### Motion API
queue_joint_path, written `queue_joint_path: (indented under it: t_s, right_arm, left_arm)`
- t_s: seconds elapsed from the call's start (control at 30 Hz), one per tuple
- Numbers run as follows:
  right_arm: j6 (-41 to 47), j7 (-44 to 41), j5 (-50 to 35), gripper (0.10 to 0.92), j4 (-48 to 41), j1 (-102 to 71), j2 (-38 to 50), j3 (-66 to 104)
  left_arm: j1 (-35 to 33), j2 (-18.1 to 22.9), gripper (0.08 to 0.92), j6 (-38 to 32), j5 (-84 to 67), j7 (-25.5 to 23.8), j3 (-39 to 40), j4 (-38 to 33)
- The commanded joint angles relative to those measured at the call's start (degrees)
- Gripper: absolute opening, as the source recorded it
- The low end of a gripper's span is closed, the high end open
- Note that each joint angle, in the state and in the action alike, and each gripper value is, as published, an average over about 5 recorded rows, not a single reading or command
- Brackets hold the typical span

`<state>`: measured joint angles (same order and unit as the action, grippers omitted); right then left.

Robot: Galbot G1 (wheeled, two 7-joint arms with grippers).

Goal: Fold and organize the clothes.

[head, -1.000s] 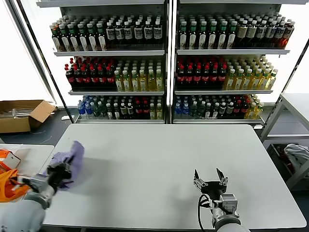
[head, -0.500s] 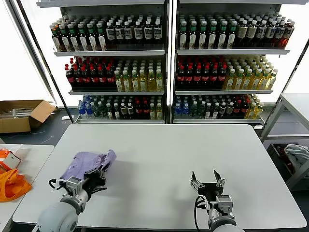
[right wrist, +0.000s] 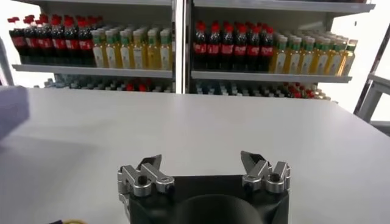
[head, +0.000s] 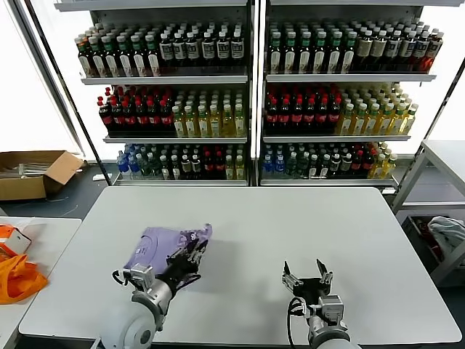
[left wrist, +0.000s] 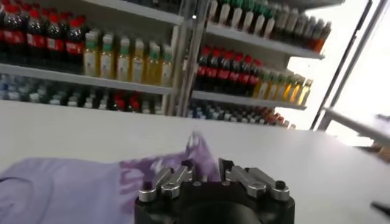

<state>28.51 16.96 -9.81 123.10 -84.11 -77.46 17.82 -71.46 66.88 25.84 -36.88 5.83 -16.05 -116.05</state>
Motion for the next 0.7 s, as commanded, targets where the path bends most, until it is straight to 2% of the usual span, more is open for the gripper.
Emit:
queue_joint_path:
  t_s: [0.03, 0.1, 0.3, 0.43, 0.57, 0.7]
  right_arm:
    - [0.1, 0.3, -1.2, 0.823, -1.3, 1.4, -1.0, -1.5]
    - [0.3, 0.4, -4.5, 0.823, -1.4, 2.4, -1.4, -2.2]
    - [3.5, -0.2, -25.9, 0.823, -2.3, 7.9, -1.6, -4.9]
    - [4.8, 2.2, -36.8, 0.823, -4.6, 12.9, -1.0, -8.7]
    - [4.9, 6.3, -43.2, 0.823, -7.1, 17.7, -0.6, -12.6]
    - [4.8, 10.7, -42.5, 0.823, -10.6, 21.8, -1.7, -16.6]
  left_arm:
    - [1.0, 5.7, 0.374, -4.3, -10.4, 1.3, 1.1, -1.2]
    - [0.4, 5.0, 0.426, -4.4, -9.0, 2.1, -0.1, -2.1]
    - [-0.2, 1.7, 0.600, -4.0, -3.0, 6.7, -5.1, -3.3]
    - [-1.7, 0.3, 0.721, -2.9, -0.8, 8.6, -7.6, -4.3]
    - [-3.4, 0.1, 0.805, -2.3, 0.7, 8.7, -9.0, -5.2]
    - [-3.9, 0.3, 0.821, -1.8, 0.9, 9.1, -9.7, -5.4]
